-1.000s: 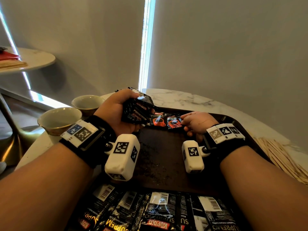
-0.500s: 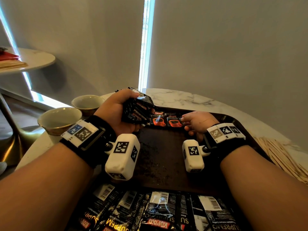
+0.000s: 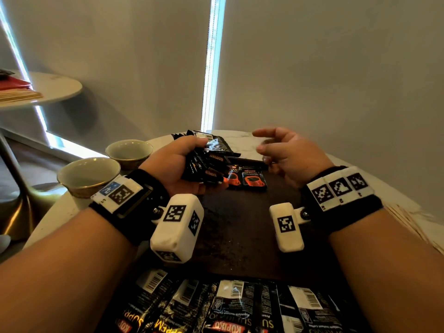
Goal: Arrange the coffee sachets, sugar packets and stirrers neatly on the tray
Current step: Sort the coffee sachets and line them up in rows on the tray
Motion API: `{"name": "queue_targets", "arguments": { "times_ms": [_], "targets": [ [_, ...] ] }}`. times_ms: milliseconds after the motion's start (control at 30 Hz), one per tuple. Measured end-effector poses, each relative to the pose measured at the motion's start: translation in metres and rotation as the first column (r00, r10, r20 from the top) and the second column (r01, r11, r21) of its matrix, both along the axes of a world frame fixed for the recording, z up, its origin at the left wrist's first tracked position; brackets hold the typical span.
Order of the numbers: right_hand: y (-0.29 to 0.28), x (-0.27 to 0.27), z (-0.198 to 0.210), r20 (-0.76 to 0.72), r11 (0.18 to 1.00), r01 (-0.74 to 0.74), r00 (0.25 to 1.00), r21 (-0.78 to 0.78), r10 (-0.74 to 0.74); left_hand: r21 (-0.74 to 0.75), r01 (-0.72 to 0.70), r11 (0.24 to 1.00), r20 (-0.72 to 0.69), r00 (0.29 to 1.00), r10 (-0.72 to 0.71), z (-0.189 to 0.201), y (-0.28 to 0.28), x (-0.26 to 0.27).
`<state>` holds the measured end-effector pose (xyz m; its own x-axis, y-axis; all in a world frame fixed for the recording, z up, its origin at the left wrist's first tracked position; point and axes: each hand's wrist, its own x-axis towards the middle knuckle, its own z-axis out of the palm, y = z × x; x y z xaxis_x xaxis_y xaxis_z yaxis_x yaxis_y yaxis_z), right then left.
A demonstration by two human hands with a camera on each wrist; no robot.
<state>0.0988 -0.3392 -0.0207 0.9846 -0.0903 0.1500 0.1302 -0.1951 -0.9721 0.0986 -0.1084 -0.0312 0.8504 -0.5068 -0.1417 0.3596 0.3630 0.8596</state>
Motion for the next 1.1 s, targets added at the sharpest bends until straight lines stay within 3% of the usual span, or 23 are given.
{"name": "queue_targets", "arguments": {
  "times_ms": [100, 233, 333, 467, 600, 700, 833, 1000, 1100],
  "targets": [
    [0.017, -0.019, 0.015, -0.016, 0.953, -0.251, 0.968, -0.171, 0.252, -0.006, 0.023, 1.0, 0.028, 0.999, -0.023, -0.001, 0.0, -0.001],
    [0.033, -0.034, 0.019, -0.098, 0.864, -0.495, 0.868, -0.092, 0.486, 0.011, 0.067, 0.998, 0.061, 0.996, -0.068, -0.002, 0.001, -0.002],
    [0.039, -0.033, 0.017, -0.055, 0.871, -0.453, 0.891, -0.188, 0.451, -0.023, 0.1, 0.995, 0.03, 0.995, -0.099, -0.001, 0.0, -0.004],
    [0.042, -0.033, 0.016, 0.044, 0.883, -0.306, 0.938, -0.355, 0.343, -0.087, 0.037, 0.996, 0.048, 0.998, -0.033, -0.001, -0.001, -0.002],
    [0.047, -0.038, 0.016, 0.101, 0.881, -0.272, 0.937, -0.386, 0.334, -0.178, 0.072, 0.981, 0.05, 0.997, -0.064, 0.0, 0.004, -0.003],
    [0.048, -0.037, 0.015, 0.099, 0.847, -0.292, 0.924, -0.445, 0.37, -0.099, 0.017, 0.995, 0.036, 0.999, -0.014, -0.001, 0.001, -0.003],
    [0.047, -0.039, 0.016, 0.057, 0.877, -0.396, 0.903, -0.272, 0.425, -0.038, -0.097, 0.995, 0.027, 0.995, 0.098, -0.001, -0.001, -0.002],
    [0.043, -0.027, 0.007, 0.164, 0.952, -0.192, 0.958, -0.24, 0.235, -0.032, -0.078, 0.996, -0.001, 0.997, 0.078, 0.003, 0.006, -0.001],
    [0.039, -0.023, 0.004, 0.183, 0.962, -0.148, 0.964, -0.231, 0.192, 0.02, -0.043, 0.999, -0.003, 0.999, 0.043, 0.004, 0.008, -0.003]
  ]
}}
